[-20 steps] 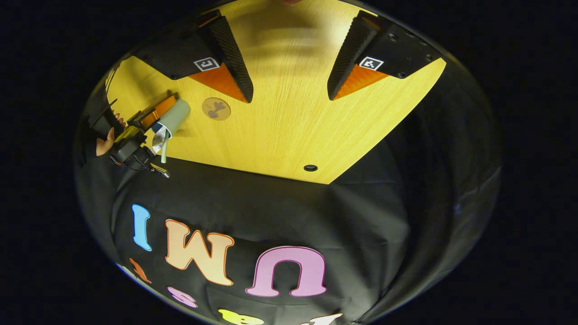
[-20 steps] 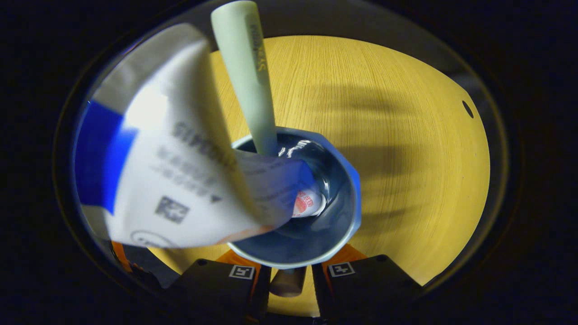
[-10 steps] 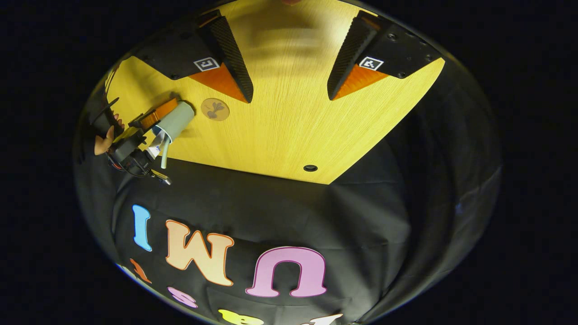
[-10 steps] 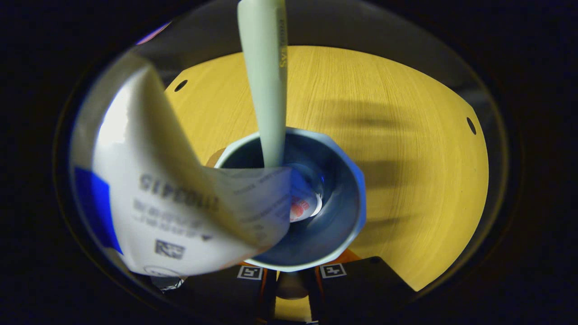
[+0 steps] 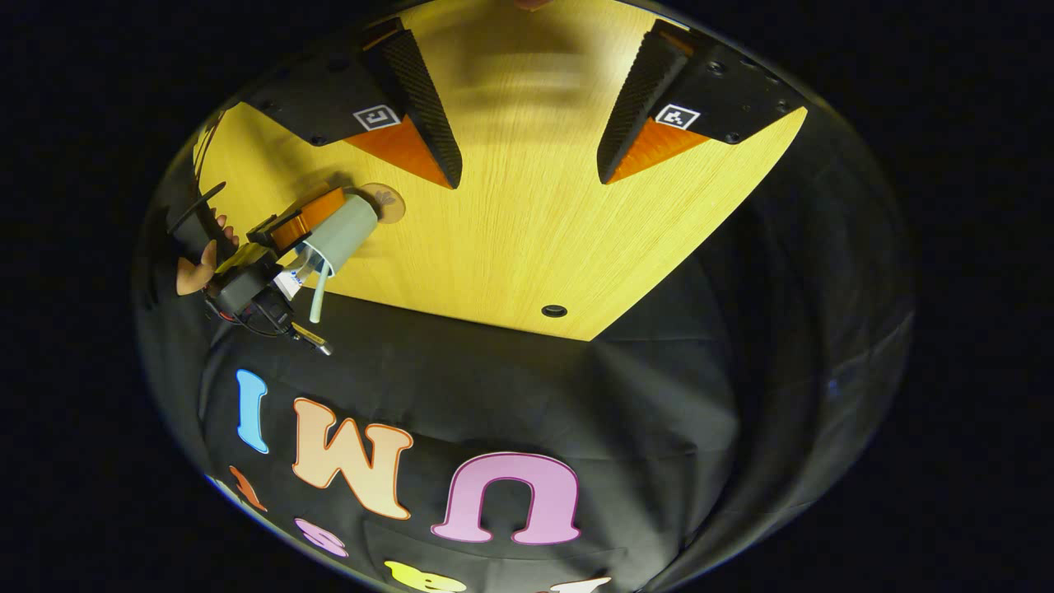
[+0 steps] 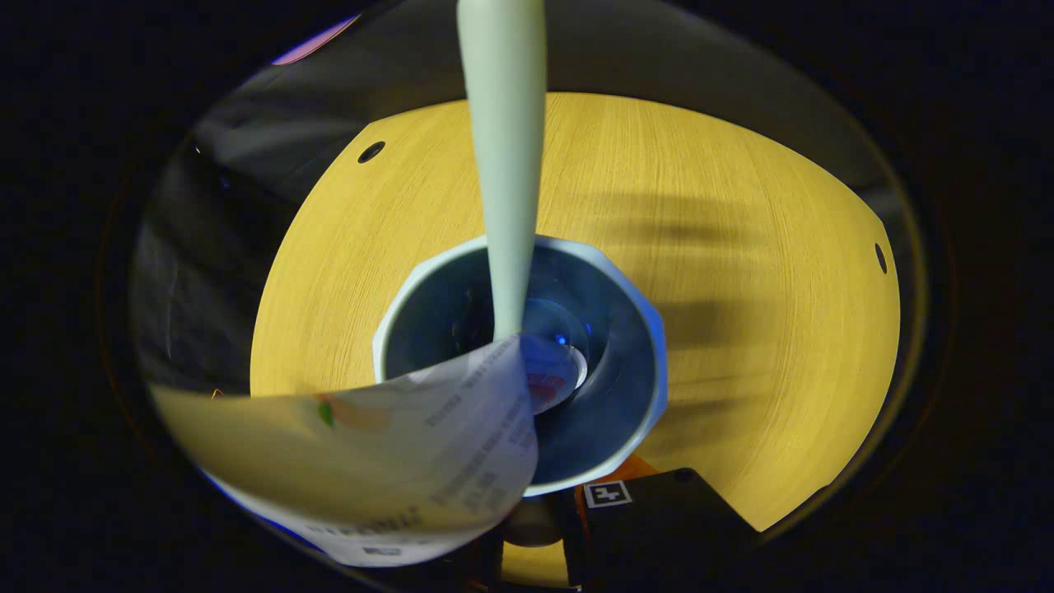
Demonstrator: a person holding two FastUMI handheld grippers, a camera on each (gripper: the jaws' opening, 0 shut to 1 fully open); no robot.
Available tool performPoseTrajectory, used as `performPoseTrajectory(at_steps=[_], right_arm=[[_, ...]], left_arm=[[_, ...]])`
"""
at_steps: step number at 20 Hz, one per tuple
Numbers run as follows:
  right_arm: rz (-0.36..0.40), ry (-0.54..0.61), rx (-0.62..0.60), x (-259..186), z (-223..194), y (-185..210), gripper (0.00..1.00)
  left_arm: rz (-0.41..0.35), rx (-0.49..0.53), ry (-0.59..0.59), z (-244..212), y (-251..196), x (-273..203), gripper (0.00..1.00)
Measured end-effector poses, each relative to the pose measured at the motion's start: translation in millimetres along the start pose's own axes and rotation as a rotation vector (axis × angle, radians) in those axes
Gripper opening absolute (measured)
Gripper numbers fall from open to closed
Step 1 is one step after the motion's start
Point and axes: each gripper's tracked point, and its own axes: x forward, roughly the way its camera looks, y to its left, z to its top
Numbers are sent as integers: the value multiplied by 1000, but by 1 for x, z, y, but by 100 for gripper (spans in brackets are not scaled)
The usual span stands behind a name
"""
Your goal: Put the toothbrush and toothpaste on the desktop into the cup, then pick up the cup and place it on the coaster on the desktop.
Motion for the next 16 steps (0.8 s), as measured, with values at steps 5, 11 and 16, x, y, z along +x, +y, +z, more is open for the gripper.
performPoseTrajectory(at_steps=[5,11,16], right_arm=[[-29,33,-20,14,-4,16,40],[-19,-26,-29,-7,1,23,62],[10,-189,-32,-36,1,19,98]], left_arm=[[15,-1,-7,2,15,-4,96],[-33,5,-25,10,2,-1,96],[-107,70,-55,27,-42,8,95]])
